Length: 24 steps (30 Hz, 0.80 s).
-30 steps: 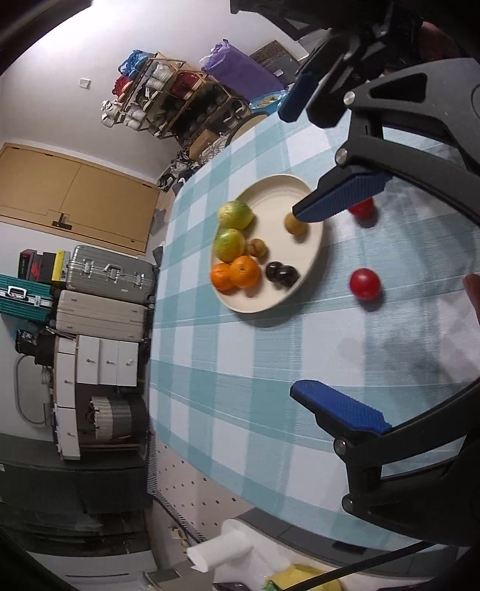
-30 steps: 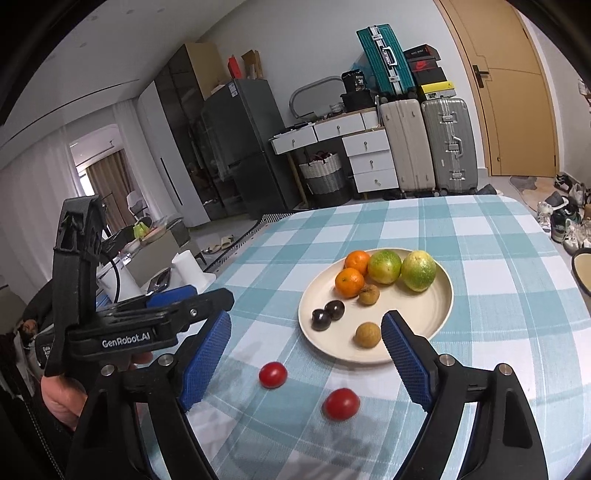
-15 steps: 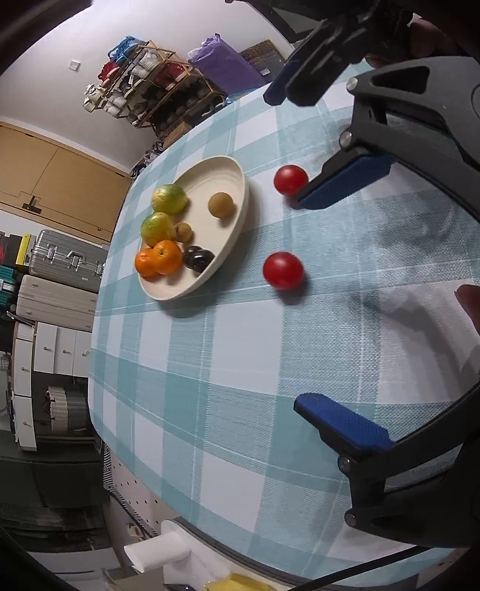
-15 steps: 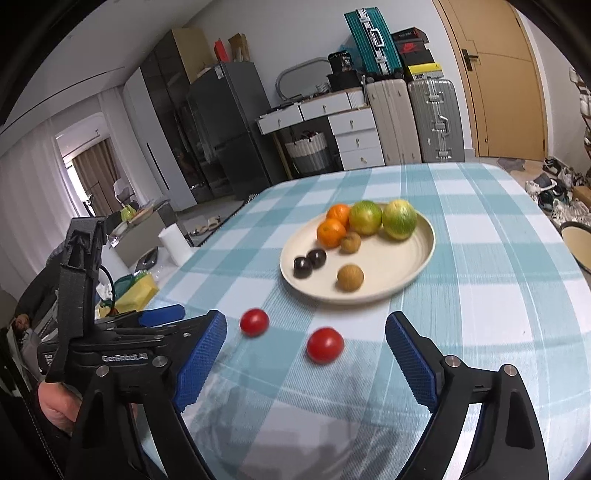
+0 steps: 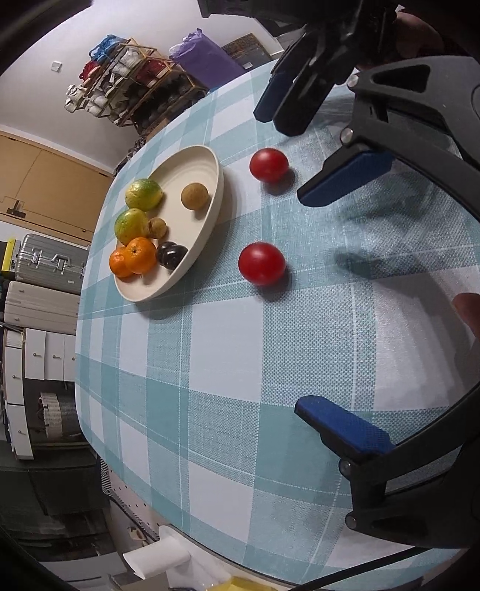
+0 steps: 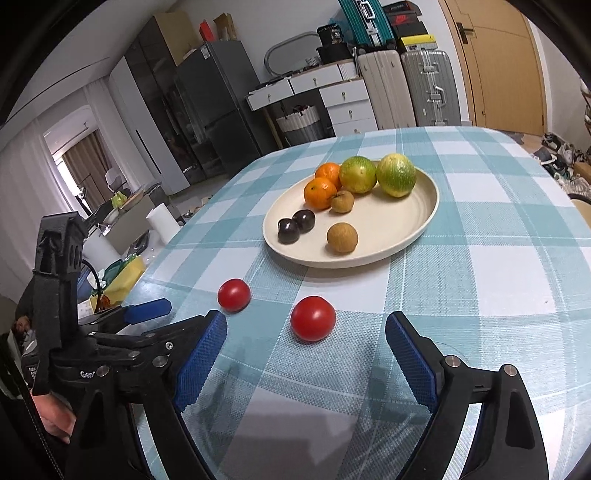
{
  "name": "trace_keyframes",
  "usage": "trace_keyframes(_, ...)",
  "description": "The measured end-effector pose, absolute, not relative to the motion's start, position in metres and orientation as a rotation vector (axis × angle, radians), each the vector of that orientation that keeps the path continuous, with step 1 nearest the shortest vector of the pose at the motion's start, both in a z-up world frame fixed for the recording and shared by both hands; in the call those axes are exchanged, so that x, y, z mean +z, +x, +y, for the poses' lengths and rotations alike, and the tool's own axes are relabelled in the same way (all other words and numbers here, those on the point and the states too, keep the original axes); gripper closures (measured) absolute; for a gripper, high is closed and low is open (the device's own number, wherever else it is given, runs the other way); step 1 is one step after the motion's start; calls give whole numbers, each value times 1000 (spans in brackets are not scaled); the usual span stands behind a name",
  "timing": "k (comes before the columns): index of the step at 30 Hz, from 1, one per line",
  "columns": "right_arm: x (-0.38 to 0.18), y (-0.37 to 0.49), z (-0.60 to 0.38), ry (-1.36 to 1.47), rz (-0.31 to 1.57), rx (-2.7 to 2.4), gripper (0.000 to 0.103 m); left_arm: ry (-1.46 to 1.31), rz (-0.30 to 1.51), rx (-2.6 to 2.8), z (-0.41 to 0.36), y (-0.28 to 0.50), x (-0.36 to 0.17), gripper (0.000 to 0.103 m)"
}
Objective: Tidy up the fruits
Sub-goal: 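Grasp a red tomato with the right tool while the left tool grasps the other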
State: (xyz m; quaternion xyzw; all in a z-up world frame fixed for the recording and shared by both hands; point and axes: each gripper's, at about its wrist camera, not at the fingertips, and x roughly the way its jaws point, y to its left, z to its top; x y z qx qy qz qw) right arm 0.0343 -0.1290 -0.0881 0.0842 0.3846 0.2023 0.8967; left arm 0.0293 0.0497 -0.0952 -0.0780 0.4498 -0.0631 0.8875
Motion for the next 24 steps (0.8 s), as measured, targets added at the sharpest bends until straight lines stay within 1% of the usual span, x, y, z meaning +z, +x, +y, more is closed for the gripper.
trace_keyframes(4, -95, 43, -125, 176, 832, 429, 13, -174, 941, -130, 54, 34, -97, 1)
trace_keyframes(7, -98, 46, -120, 163, 842, 442, 16, -171, 942, -138, 56, 35, -98, 1)
trace_keyframes(10, -100, 49, -115, 147, 852, 450, 17, -186, 945, -153, 58, 39, -100, 1)
trace_keyframes(12, -101, 52, -114, 146, 866, 452, 21, -194, 945, -160, 58, 40, -100, 1)
trace_keyframes(13, -103, 54, -113, 150, 876, 456, 26, -197, 946, -162, 59, 42, -100, 1)
trace_keyframes(15, -106, 56, -112, 152, 895, 453, 29, -200, 944, -165, 60, 43, -100, 1)
trace_keyframes(18, -107, 59, -114, 163, 906, 444, 38, -201, 945, -171, 61, 45, -101, 1)
trace_keyframes(19, -108, 59, -114, 167, 910, 447, 47, -201, 947, -173, 62, 46, -101, 1)
trace_keyframes(20, -108, 60, -114, 169, 911, 446, 59, -201, 950, -173, 62, 47, -101, 1)
trace_keyframes(21, -109, 61, -114, 169, 917, 447, 63, -203, 952, -173, 62, 47, -102, 1)
trace_keyframes(22, -110, 61, -114, 167, 921, 439, 70, -209, 956, -178, 63, 48, -102, 1)
trace_keyframes(24, -110, 61, -114, 171, 925, 449, 72, -216, 959, -189, 63, 49, -101, 1)
